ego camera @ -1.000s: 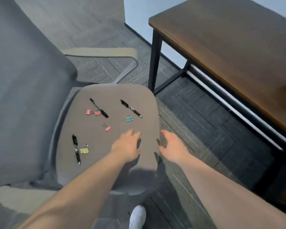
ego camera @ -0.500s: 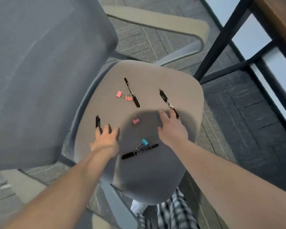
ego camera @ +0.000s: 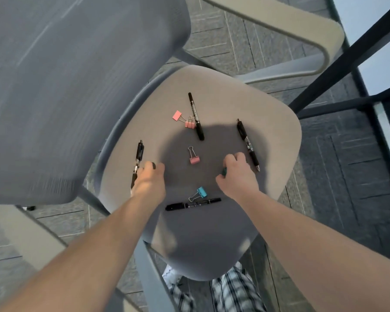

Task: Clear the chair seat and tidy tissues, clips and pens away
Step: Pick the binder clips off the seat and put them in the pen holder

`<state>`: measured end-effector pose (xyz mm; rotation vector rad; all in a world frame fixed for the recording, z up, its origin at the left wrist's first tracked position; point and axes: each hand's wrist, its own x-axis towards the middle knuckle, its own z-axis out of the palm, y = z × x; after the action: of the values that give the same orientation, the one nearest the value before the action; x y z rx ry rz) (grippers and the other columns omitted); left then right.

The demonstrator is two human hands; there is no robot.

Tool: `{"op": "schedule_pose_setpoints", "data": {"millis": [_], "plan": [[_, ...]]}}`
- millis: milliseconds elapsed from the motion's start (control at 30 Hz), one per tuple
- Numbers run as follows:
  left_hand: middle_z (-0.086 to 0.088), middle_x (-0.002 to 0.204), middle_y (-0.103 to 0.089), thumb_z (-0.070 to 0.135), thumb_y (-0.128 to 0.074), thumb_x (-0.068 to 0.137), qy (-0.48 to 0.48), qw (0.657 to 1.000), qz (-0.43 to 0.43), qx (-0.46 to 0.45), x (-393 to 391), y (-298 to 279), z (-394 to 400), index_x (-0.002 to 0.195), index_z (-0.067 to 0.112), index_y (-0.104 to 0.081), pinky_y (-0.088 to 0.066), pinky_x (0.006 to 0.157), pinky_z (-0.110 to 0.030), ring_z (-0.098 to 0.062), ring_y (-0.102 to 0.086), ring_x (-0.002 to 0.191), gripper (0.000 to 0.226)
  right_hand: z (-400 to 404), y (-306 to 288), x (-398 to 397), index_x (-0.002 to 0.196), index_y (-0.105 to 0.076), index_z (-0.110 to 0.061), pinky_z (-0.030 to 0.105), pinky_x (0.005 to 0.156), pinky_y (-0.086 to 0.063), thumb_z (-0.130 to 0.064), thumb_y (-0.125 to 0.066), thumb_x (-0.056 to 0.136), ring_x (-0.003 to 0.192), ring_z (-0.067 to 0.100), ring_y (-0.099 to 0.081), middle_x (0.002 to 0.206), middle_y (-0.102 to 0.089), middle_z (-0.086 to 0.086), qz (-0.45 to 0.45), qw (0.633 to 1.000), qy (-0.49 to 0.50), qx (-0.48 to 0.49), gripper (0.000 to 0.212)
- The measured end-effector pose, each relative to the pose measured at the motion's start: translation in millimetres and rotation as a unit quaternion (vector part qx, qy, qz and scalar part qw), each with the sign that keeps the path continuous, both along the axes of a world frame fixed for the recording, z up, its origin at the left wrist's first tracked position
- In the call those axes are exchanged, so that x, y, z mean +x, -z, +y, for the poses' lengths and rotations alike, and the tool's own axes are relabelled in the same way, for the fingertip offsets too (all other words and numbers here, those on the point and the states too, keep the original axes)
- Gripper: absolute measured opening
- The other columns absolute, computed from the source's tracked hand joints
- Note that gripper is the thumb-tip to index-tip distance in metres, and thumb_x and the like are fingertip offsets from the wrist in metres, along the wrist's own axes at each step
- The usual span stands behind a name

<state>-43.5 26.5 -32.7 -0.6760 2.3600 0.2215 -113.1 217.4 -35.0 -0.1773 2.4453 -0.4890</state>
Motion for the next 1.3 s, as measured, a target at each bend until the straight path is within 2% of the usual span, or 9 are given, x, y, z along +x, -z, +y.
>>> {"op": "schedule_pose_setpoints", "data": {"millis": [100, 267, 433, 600, 733, 867, 1000, 1200, 1300], "plan": [[-0.013, 0.131, -0.038, 0.005, -0.047, 0.088, 0.04, 0.998, -0.037, -0.018, -3.4, -4.6, 6.0, 0.124, 0.008, -0.04, -0.041, 0.098, -0.036, -0.033, -0.04, 0.123, 0.037, -6.0, -8.4, 8.6, 0.086, -0.04, -0.013, 0.033, 0.067, -0.039, -0.017, -0.052, 0.08, 0.08, 0.032, -0.048, 0.099, -0.044, 0.005, -0.034, 0.999, 0.006, -0.031, 0.015], [-0.018, 0.119, -0.047, 0.009, -0.047, 0.084, -0.021, 0.999, 0.029, 0.041, -6.9, -4.8, 13.9, 0.11, 0.002, -0.053, -0.043, 0.087, -0.036, -0.037, -0.05, 0.109, 0.028, -21.1, -14.9, 21.4, 0.08, -0.042, -0.014, 0.034, 0.071, -0.04, -0.021, -0.045, 0.085, 0.092, 0.032, -0.051, 0.09, -0.047, 0.005, -0.052, 0.998, -0.009, -0.028, 0.009], [-0.015, 0.11, -0.058, 0.017, -0.049, 0.083, -0.081, 0.988, 0.101, 0.079, -28.1, -9.6, 24.2, 0.103, 0.004, -0.055, -0.044, 0.074, -0.035, -0.033, -0.055, 0.095, 0.025, -24.7, -8.5, 27.4, 0.112, -0.048, -0.015, 0.037, 0.081, -0.046, -0.044, -0.061, 0.084, 0.104, 0.034, -0.056, 0.113, -0.053, 0.008, -0.088, 0.995, -0.053, -0.005, 0.042], [-0.013, 0.115, -0.05, 0.028, -0.056, 0.09, -0.065, 0.971, 0.175, 0.146, -43.3, -1.3, 35.0, 0.114, 0.009, -0.048, -0.041, 0.076, -0.034, -0.031, -0.054, 0.094, 0.032, -18.0, 5.6, 23.9, 0.127, -0.048, -0.027, 0.04, 0.087, -0.049, -0.024, -0.06, 0.088, 0.108, 0.036, -0.056, 0.118, -0.052, 0.008, -0.081, 0.989, -0.125, -0.012, 0.041], [-0.012, 0.124, -0.04, 0.018, -0.052, 0.092, -0.008, 0.965, 0.188, 0.185, -49.6, 8.0, 40.4, 0.134, 0.018, -0.042, -0.043, 0.081, -0.033, -0.021, -0.048, 0.082, 0.043, -14.2, 14.2, 19.6, 0.127, -0.052, -0.031, 0.041, 0.089, -0.05, -0.024, -0.056, 0.09, 0.106, 0.034, -0.057, 0.117, -0.052, 0.006, -0.074, 0.982, -0.173, -0.016, 0.037], [-0.01, 0.121, -0.04, 0.013, -0.057, 0.088, -0.004, 0.964, 0.182, 0.192, -52.6, 18.8, 42.7, 0.12, 0.014, -0.052, -0.051, 0.09, -0.039, -0.022, -0.062, 0.099, 0.032, -14.7, 16.6, 15.1, 0.121, -0.054, -0.028, 0.04, 0.081, -0.051, -0.022, -0.048, 0.092, 0.096, 0.037, -0.057, 0.113, -0.049, 0.007, -0.048, 0.979, -0.198, -0.016, 0.031], [-0.011, 0.116, -0.04, 0.019, -0.058, 0.087, -0.014, 0.974, 0.165, 0.154, -52.9, 24.5, 43.6, 0.096, 0.009, -0.05, -0.052, 0.081, -0.042, -0.031, -0.061, 0.092, 0.016, -17.4, 15.0, 12.1, 0.106, -0.047, -0.011, 0.042, 0.067, -0.049, -0.016, -0.048, 0.088, 0.075, 0.037, -0.051, 0.111, -0.04, 0.012, -0.02, 0.983, -0.184, -0.017, 0.018], [-0.017, 0.114, -0.049, 0.026, -0.058, 0.082, -0.031, 0.988, 0.107, 0.107, -56.4, 20.6, 41.4, 0.108, 0.006, -0.04, -0.04, 0.07, -0.037, -0.036, -0.053, 0.091, 0.038, -19.3, 11.6, 3.3, 0.085, -0.031, -0.017, 0.039, 0.064, -0.043, -0.012, -0.043, 0.088, 0.077, 0.036, -0.05, 0.092, -0.043, 0.005, -0.026, 0.986, -0.164, -0.03, 0.013], [-0.016, 0.114, -0.054, 0.025, -0.058, 0.08, -0.062, 0.979, 0.154, 0.118, -65.7, 16.7, 31.2, 0.12, 0.008, -0.036, -0.044, 0.074, -0.038, -0.038, -0.057, 0.1, 0.048, -23.7, 6.1, -11.7, 0.096, -0.037, -0.015, 0.039, 0.067, -0.047, -0.007, -0.037, 0.086, 0.081, 0.036, -0.054, 0.086, -0.05, 0.005, 0.006, 0.992, -0.105, -0.068, 0.013]]}}
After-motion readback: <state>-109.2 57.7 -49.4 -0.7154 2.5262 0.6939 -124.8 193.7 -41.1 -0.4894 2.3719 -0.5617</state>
